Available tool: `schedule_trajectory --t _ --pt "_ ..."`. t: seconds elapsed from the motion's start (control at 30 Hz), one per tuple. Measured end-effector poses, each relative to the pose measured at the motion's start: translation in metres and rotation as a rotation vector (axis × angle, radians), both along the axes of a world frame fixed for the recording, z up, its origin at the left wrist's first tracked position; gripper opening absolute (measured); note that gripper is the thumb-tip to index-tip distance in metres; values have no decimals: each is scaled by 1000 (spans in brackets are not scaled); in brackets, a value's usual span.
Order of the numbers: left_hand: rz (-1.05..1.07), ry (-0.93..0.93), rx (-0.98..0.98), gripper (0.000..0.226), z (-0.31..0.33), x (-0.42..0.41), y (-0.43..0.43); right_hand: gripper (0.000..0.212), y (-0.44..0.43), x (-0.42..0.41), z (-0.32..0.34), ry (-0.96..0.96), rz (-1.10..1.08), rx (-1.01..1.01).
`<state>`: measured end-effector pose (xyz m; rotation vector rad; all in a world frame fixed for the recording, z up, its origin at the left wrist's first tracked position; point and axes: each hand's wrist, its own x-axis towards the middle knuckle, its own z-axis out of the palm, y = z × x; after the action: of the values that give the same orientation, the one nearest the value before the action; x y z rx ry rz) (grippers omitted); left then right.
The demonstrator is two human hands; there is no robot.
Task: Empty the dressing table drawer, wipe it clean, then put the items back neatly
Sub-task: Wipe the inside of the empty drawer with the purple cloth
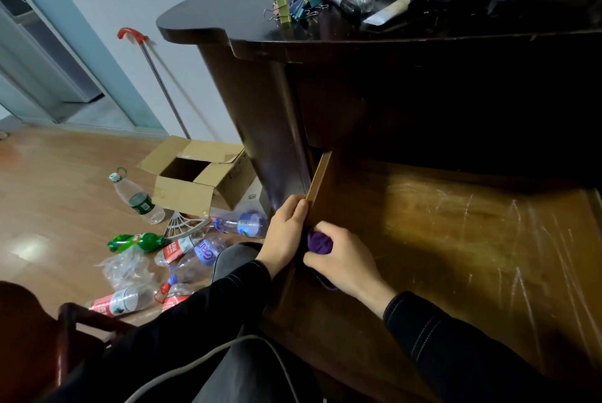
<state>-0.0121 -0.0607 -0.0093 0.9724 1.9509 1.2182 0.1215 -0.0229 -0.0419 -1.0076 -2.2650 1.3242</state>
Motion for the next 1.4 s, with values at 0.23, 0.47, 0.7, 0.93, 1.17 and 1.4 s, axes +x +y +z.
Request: schedule_trajectory --t 0.23,0.47,0.7,0.93,1.17,1.4 --pt "5 13 6 26 -1 -1 0 25 4 0 5 -8 -2 18" --pt "-7 -7 7 26 -3 -3 1 27 7 -1 3 -51 -18 -38" --pt "-9 -16 7 25 -3 -3 0 30 6 -3 1 -106 1 -152" --pt "4 -31 7 27 -2 -2 -1 25 -3 1 4 -35 50 -111" --pt "10 -51 -7 28 -2 -2 -1 30 -14 -1 -5 -256 167 -118" --pt "6 -33 -3 27 1 0 -2 36 -23 2 -9 -268 167 -149"
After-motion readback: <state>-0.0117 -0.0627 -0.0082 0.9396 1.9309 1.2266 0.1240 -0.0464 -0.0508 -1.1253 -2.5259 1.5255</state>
